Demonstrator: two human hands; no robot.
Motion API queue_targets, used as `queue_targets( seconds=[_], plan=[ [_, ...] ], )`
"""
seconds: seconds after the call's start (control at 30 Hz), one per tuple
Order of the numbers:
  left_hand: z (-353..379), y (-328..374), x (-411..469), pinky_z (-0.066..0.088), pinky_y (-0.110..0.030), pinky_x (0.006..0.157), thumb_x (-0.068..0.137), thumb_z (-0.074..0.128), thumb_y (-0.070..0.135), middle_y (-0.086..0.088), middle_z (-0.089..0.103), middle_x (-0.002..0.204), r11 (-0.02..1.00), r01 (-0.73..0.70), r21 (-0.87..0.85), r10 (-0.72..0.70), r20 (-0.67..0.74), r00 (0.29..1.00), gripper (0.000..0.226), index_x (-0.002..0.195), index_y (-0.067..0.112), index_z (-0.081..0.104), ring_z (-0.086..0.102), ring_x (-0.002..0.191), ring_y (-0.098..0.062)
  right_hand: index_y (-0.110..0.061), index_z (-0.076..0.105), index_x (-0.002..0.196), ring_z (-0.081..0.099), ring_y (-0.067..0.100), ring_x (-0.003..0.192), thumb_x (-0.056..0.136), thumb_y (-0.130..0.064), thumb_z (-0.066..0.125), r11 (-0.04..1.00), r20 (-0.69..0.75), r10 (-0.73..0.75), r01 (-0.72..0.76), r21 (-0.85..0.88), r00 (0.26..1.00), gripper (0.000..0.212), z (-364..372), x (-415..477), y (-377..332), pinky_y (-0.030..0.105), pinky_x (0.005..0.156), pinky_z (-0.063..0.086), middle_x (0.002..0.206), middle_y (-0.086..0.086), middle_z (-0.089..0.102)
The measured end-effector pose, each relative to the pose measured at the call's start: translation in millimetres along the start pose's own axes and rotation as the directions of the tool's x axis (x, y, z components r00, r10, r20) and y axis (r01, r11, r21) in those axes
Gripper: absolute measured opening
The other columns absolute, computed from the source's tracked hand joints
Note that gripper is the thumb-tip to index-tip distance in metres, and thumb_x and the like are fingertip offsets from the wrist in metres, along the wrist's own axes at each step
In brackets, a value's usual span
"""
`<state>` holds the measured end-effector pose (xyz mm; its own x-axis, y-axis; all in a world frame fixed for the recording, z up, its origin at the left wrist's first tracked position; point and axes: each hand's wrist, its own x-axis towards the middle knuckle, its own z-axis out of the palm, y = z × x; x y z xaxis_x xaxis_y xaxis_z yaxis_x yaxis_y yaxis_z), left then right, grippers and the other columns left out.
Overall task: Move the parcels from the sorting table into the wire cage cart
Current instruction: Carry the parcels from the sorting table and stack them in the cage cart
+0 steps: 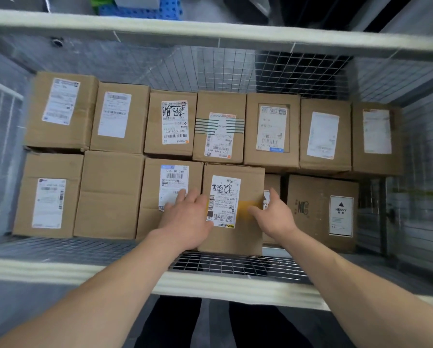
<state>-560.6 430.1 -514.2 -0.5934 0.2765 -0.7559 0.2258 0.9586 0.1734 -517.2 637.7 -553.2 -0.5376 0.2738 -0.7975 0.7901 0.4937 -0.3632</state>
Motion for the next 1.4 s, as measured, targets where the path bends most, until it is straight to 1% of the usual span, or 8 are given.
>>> queue_targets(
  seconds=[0.17,0.37,0.53,0.67,0.8,0.97,1.13,1.4],
  plan=[
    [-39.9,20.6,-31.9,0.029,-0.048,0.115,0.098,0.052,0.043,-0.003,0.026,0.160,0.999,-0.050,0.013,0.051,-0.090,0.995,0.065,0.152,0.015,0.030,0.016,0.150,-0.027,-0.013,0.047,0.145,0.051,0.029,0.131,0.097,-0.037,0.061,0.968,-0.038,-0.163,0.152,-0.200,0.986,0.055,-39.0,-43.8,-17.8,0.037,0.101,0.045,0.150,0.007,0.049],
    [-94.9,60.7,-78.1,0.030,-0.045,0.115,0.098,0.051,0.043,-0.004,0.026,0.161,0.993,-0.104,0.056,0.113,-0.196,0.974,0.065,0.151,0.013,0.030,0.020,0.148,-0.024,-0.012,0.038,0.152,0.033,0.021,0.148,0.099,-0.042,0.056,0.902,-0.090,-0.304,0.256,-0.348,0.948,0.063,-91.9,-103.7,-33.0,0.038,0.113,0.037,0.158,0.005,0.040],
    [-139.3,100.3,-124.7,0.026,-0.041,0.120,0.099,0.050,0.050,0.000,0.019,0.165,0.985,-0.166,0.051,0.174,-0.305,0.936,0.072,0.157,0.017,0.022,0.016,0.152,-0.020,-0.023,0.041,0.148,0.051,0.019,0.132,0.095,-0.049,0.060,0.882,-0.221,-0.396,0.301,-0.364,0.891,0.062,-140.6,-164.2,-40.2,0.038,0.102,0.049,0.146,-0.001,0.053],
    [-168.7,132.8,-160.0,0.029,-0.040,0.119,0.099,0.049,0.052,0.003,0.021,0.166,0.971,-0.227,0.072,0.237,-0.386,0.891,0.073,0.158,0.021,0.020,0.020,0.152,-0.019,-0.024,0.043,0.148,0.050,0.017,0.133,0.095,-0.047,0.061,0.881,-0.306,-0.422,0.306,-0.360,0.853,0.061,-181.3,-212.8,-37.9,0.035,0.103,0.046,0.145,-0.003,0.054],
    [-187.2,163.7,-187.0,0.038,-0.038,0.113,0.097,0.048,0.056,0.006,0.032,0.161,0.950,-0.299,0.088,0.303,-0.484,0.821,0.071,0.156,0.024,0.026,0.031,0.146,-0.016,-0.021,0.041,0.151,0.047,0.017,0.137,0.096,-0.052,0.056,0.896,-0.400,-0.390,0.240,-0.374,0.829,0.064,-217.9,-259.8,-28.9,0.035,0.105,0.043,0.150,-0.003,0.050],
    [-203.9,201.0,-212.0,0.037,-0.036,0.113,0.094,0.049,0.061,0.008,0.037,0.158,0.886,-0.435,0.160,0.448,-0.539,0.714,0.072,0.154,0.025,0.033,0.034,0.145,-0.014,-0.023,0.058,0.122,0.061,0.018,0.107,0.092,-0.059,0.052,0.931,-0.563,-0.295,0.099,-0.352,0.772,0.047,-248.3,-318.1,-14.6,0.035,0.083,0.052,0.121,-0.006,0.065],
    [-217.7,225.7,-235.7,0.038,-0.034,0.111,0.092,0.048,0.066,0.011,0.039,0.157,0.767,-0.568,0.300,0.632,-0.507,0.586,0.073,0.153,0.027,0.035,0.035,0.144,-0.011,-0.027,0.047,0.148,0.051,0.016,0.134,0.095,-0.061,0.051,0.973,-0.703,-0.159,-0.010,-0.231,0.693,0.063,-252.9,-384.5,-1.7,0.035,0.103,0.046,0.147,-0.009,0.054],
    [-212.1,255.2,-274.7,0.038,-0.033,0.110,0.091,0.051,0.066,0.008,0.044,0.153,0.524,-0.750,0.404,0.840,-0.394,0.374,0.074,0.150,0.023,0.042,0.038,0.142,-0.011,-0.026,0.049,0.143,0.049,0.016,0.133,0.092,-0.062,0.055,0.986,-0.824,0.105,-0.167,0.013,0.556,0.063,-217.4,-462.3,21.9,0.033,0.098,0.044,0.143,-0.009,0.056]
  ],
)
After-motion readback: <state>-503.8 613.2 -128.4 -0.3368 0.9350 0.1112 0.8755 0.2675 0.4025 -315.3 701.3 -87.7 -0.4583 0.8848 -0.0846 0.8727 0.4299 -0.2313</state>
